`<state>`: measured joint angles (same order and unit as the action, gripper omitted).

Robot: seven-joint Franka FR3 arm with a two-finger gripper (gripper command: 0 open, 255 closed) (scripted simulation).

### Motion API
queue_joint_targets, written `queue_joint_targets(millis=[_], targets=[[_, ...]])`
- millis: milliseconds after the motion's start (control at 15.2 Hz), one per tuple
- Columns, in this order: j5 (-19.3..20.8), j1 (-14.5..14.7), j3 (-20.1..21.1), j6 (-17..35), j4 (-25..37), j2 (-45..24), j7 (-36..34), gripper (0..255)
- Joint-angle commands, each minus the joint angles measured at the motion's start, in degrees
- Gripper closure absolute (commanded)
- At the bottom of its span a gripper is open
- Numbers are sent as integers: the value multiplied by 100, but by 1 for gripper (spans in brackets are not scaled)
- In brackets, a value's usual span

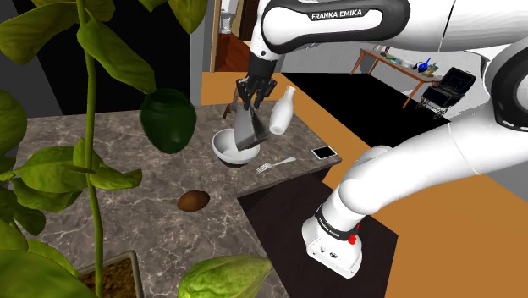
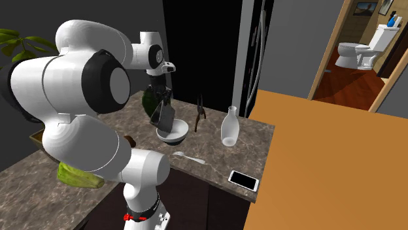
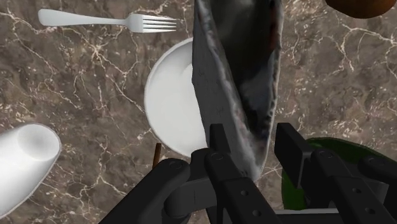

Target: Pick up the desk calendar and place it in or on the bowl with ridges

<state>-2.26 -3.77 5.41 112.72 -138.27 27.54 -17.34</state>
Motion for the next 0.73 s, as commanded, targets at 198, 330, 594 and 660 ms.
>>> queue_joint_targets(millis=[198,330,594,660], targets=[[-2,-1,10,425,-313,-102,4,255],[-4,-1,17,592,-431,-151,2,255],[-6,0,31,954,-668,-276,-3,255],[-6,0,31,954,-669,-275,-3,255]])
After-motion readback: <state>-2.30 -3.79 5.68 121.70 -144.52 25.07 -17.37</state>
